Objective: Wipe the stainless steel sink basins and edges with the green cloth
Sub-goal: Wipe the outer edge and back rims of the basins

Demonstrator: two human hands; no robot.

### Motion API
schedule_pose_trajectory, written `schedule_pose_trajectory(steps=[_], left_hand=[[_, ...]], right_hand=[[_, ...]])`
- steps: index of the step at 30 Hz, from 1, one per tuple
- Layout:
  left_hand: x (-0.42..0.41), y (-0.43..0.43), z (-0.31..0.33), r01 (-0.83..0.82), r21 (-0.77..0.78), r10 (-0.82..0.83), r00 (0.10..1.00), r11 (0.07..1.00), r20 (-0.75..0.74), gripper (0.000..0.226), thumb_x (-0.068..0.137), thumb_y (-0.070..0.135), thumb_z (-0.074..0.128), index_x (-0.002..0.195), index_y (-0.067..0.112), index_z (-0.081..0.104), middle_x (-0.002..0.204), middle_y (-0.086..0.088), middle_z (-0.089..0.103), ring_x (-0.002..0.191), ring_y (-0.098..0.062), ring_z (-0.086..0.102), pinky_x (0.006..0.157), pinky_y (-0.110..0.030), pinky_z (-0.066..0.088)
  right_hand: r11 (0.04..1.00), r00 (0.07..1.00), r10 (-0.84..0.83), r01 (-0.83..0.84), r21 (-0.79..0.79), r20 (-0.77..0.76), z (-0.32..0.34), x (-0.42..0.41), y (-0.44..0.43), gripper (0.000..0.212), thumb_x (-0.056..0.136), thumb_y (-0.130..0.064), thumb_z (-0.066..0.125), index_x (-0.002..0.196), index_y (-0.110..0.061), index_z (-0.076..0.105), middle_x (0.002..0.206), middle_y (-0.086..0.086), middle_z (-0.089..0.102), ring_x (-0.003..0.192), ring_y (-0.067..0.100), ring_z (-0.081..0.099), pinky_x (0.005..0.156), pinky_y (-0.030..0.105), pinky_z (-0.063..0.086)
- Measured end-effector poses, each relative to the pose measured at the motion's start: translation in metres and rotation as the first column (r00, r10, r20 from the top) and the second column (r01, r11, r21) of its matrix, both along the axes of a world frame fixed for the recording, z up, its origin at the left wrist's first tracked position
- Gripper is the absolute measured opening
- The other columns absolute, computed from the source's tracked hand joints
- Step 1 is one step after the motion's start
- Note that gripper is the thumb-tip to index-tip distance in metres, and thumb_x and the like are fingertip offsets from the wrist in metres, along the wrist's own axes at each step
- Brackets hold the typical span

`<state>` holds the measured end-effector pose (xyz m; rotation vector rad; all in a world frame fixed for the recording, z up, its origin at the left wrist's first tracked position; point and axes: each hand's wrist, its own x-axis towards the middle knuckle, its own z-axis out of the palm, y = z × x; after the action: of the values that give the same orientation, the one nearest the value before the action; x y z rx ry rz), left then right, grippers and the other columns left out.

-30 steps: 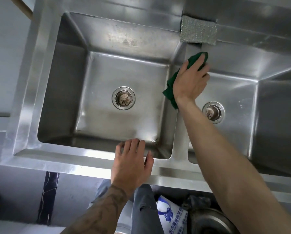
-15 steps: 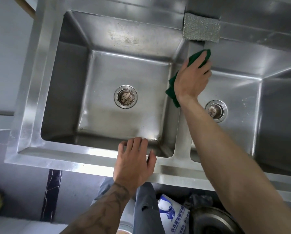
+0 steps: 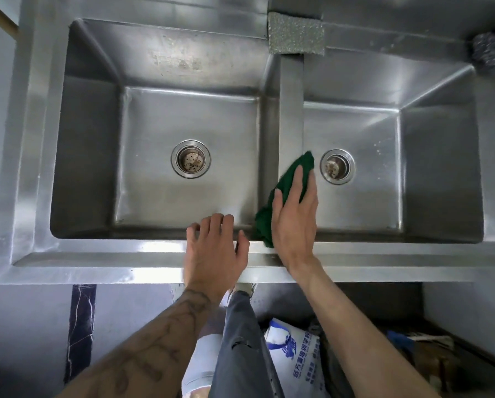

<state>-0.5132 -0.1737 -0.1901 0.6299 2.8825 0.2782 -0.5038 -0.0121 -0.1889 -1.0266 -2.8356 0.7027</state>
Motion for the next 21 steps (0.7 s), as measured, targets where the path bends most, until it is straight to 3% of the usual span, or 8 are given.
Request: schedule_pose_trajectory(steps=[5,9,13,15,21], left_hand=[[0.0,-0.001,0.003,0.006,0.02,-0.007,1.0,1.0,0.021,0.028,0.1,0.033,0.043,0.108,0.013,0.062,0.099,-0.005,0.064,0.088,-0.029,0.058,0.086,-0.046,0.046],[0.002,-0.003,0.004,0.022,0.006,-0.022,1.0,1.0,0.016,0.027,0.101,0.033,0.044,0.11,0.013,0.06,0.101,-0.006,0.063,0.089,-0.028,0.058,0.087,-0.046,0.047],[0.003,-0.003,0.001,0.018,-0.008,-0.018,1.0,1.0,0.004,0.028,0.102,0.035,0.043,0.112,0.014,0.058,0.103,-0.006,0.063,0.092,-0.028,0.058,0.089,-0.045,0.046],[0.003,-0.003,0.0,0.012,-0.005,-0.012,1.0,1.0,0.002,0.029,0.102,0.035,0.043,0.114,0.014,0.058,0.105,-0.006,0.063,0.093,-0.027,0.058,0.09,-0.045,0.046],[0.002,-0.005,0.0,-0.028,0.057,0.027,0.999,0.998,0.027,0.032,0.105,0.036,0.041,0.121,0.015,0.058,0.113,-0.003,0.063,0.101,-0.026,0.059,0.095,-0.044,0.046]], right_hand=[[0.999,0.998,-0.001,-0.002,0.036,0.07,0.02,0.079,-0.027,0.051,0.113,-0.031,0.032,0.158,-0.007,0.037,0.164,0.019,0.033,0.151,0.036,0.034,0.123,0.052,0.035],[0.981,0.991,0.126,-0.132,0.142,0.051,0.027,0.08,-0.011,0.046,0.106,-0.035,0.047,0.135,-0.001,0.057,0.156,0.023,0.042,0.146,0.041,0.04,0.118,0.058,0.037],[0.962,0.96,0.267,-0.27,0.027,0.091,0.028,0.068,0.006,0.07,0.102,-0.065,0.04,0.16,-0.025,0.036,0.171,0.013,0.022,0.157,0.032,0.026,0.121,0.044,0.033],[0.947,0.944,0.313,-0.318,0.036,0.107,0.022,0.084,0.01,0.067,0.105,-0.064,0.033,0.159,-0.025,0.039,0.172,0.012,0.019,0.158,0.03,0.024,0.124,0.046,0.033],[0.929,0.932,0.362,-0.357,0.101,-0.036,0.012,0.109,-0.002,0.054,0.109,-0.051,0.039,0.15,-0.02,0.055,0.164,0.014,0.039,0.157,0.033,0.028,0.125,0.055,0.03]])
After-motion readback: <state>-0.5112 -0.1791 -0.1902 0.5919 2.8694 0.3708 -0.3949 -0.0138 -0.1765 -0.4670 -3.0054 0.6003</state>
